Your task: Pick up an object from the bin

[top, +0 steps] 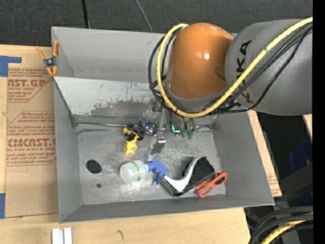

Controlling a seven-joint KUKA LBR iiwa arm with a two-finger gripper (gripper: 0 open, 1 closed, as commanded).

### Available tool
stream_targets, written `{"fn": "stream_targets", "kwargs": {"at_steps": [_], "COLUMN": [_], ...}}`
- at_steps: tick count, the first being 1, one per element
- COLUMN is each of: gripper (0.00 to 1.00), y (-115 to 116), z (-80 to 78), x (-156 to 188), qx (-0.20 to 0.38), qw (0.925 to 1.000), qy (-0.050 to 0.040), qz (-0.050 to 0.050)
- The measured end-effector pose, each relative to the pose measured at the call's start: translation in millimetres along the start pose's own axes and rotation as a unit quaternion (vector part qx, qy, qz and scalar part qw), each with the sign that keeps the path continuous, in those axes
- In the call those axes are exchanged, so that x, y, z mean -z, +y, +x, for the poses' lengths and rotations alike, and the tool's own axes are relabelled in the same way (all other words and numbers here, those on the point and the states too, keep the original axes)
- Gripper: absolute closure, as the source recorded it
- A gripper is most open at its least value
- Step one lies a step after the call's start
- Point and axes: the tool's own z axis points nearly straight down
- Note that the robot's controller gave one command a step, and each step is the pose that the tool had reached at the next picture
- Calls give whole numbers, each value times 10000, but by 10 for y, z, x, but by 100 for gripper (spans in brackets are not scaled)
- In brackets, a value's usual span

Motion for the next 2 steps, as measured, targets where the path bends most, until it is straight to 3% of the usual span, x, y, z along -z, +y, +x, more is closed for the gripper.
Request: {"fn": "stream_targets", "kwargs": {"at_steps": [1, 2], "gripper": [0, 0], "y": [-7, 2], "z": [-16, -118], "x": [42, -367], "qx": [-8, 478], "qw": [10000, 9988], "qy": [-39, -64], "qz": [-6, -3]}}
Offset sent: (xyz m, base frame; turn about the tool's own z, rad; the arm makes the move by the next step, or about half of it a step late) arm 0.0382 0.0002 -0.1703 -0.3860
